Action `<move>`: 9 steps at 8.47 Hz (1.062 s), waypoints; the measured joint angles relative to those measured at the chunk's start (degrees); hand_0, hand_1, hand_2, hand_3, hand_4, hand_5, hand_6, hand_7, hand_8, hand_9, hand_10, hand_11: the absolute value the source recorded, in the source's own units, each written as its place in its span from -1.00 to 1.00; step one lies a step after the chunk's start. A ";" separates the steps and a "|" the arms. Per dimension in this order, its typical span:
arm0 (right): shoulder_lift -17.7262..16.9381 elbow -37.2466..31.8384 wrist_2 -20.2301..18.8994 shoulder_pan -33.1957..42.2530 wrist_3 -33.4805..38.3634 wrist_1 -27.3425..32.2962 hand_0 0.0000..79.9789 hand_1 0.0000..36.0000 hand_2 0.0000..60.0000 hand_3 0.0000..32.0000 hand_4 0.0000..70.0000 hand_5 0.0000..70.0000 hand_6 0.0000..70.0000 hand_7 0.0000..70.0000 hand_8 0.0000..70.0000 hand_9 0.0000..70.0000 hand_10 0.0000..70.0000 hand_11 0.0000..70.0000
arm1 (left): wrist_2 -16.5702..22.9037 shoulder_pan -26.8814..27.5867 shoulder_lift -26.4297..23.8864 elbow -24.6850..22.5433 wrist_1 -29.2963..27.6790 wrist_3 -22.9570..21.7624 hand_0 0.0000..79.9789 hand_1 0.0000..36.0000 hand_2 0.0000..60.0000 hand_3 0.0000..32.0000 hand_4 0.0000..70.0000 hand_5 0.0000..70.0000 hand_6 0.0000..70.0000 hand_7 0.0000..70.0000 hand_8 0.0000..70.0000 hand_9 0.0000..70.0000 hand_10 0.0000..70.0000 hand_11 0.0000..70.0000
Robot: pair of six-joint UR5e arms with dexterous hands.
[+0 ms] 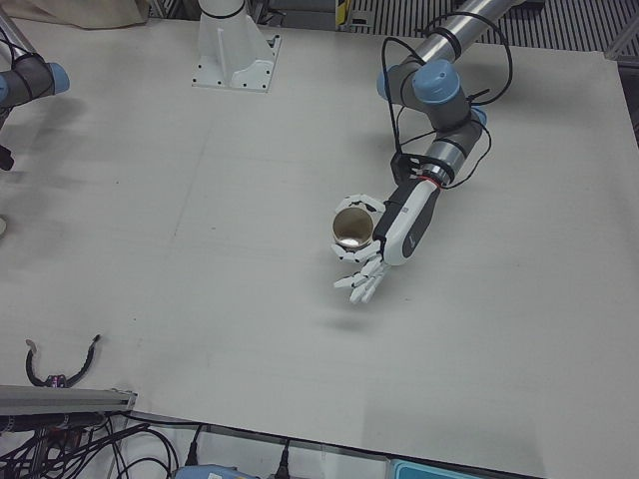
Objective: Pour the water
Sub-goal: 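Lift the white cup with the right hand while holding the tan cup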
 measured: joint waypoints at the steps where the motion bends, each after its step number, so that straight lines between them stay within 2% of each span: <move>1: -0.02 0.34 0.00 0.09 0.01 0.00 0.17 0.01 0.15 -1.00 -0.77 1.00 -0.65 -0.34 -0.96 -0.91 -0.85 -0.74 | 0.00 -0.01 0.10 -0.01 -0.10 -0.04 0.04 0.37 1.00 -1.00 0.46 0.14 -0.73 -0.34 -0.83 -0.80 -0.93 -0.89; 2: -0.07 0.66 0.00 0.22 0.01 -0.03 0.17 0.04 0.20 -1.00 -0.73 1.00 -0.67 -0.43 -0.97 -0.93 -0.85 -0.75 | 0.00 -0.07 0.12 -0.01 -0.14 -0.06 0.04 0.37 1.00 -1.00 0.46 0.14 -0.73 -0.34 -0.83 -0.81 -0.94 -0.89; 3: -0.14 1.00 -0.03 0.31 0.01 -0.06 0.16 0.10 0.32 -1.00 -0.68 1.00 -0.81 -0.70 -0.99 -0.98 -0.89 -0.80 | 0.00 -0.09 0.18 -0.05 -0.19 -0.07 0.04 0.37 1.00 -1.00 0.46 0.14 -0.73 -0.34 -0.83 -0.81 -0.94 -0.89; 6: -0.50 3.84 -0.51 1.36 -0.04 -2.00 0.16 0.25 0.72 -1.00 -0.64 1.00 -0.82 -0.70 -0.99 -0.98 -0.88 -0.79 | 0.19 0.00 -0.20 -1.08 -0.25 -0.05 0.07 0.43 1.00 -1.00 0.55 0.20 -0.69 -0.29 -0.83 -0.81 -0.95 -0.91; 7: -0.67 5.39 -1.09 2.10 -0.04 -3.24 0.16 0.25 0.73 -1.00 -0.65 1.00 -0.82 -0.69 -0.99 -0.98 -0.88 -0.78 | 0.71 0.13 -0.91 -1.58 -0.12 0.02 0.09 0.46 1.00 -1.00 0.59 0.23 -0.67 -0.26 -0.82 -0.80 -0.95 -0.90; 9: -0.83 7.84 -1.70 3.42 -0.07 -4.33 0.17 0.28 0.76 -1.00 -0.64 1.00 -0.79 -0.62 -0.99 -0.97 -0.87 -0.77 | 4.87 0.10 -6.74 -1.77 2.92 0.21 0.07 0.43 1.00 -1.00 0.63 0.24 -0.64 -0.23 -0.81 -0.79 -0.94 -0.90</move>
